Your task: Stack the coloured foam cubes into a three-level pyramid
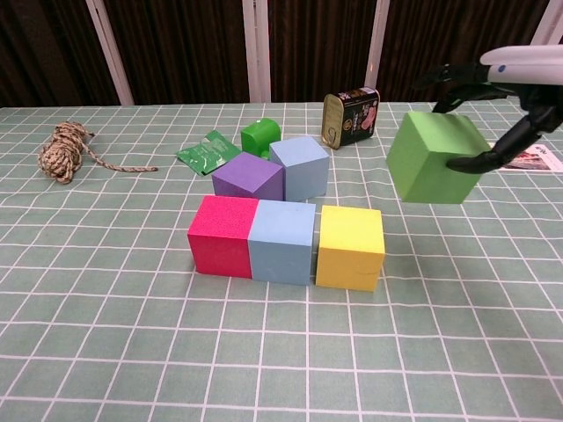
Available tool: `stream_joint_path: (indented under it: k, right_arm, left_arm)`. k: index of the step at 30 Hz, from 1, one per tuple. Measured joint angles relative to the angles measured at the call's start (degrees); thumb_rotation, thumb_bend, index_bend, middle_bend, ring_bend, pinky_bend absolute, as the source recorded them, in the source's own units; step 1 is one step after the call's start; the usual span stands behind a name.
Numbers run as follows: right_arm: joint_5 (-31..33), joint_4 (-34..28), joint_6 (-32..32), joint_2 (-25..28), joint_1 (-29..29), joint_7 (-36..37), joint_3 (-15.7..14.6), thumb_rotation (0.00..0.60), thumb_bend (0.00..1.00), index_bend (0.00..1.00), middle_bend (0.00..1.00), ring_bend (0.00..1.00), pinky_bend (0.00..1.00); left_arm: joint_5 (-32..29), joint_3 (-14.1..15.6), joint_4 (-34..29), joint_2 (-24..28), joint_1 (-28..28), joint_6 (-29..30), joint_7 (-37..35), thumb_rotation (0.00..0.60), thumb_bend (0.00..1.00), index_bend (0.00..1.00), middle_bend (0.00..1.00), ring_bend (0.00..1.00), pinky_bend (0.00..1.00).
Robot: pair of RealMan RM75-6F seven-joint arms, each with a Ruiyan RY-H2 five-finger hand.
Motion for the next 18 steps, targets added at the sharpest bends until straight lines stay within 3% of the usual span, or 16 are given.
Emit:
stream_joint_path:
  k: [11,18]
  right_arm:
    - [11.1,-3.3,5.0,-7.6,7.3,-13.8,1.4,0.600,0.35,0.00,0.29,0.14,0.00]
    - [18.8,-6.4,12.4,-12.0,11.7,-23.2,2.5,0.600,0.35,0.00,0.30,0.15,0.00]
  left_arm:
    - [-0.8,-0.2,0.7,0.3,-0.1,-0.5,-1.5,0.600,0.13,0.00,0.01,0.00,0.00]
    - [-0.5,-0.2,0.5,0.8,-0.1,-0.4,-2.9,0.600,0.13,0.00,0.01,0.00,0.00]
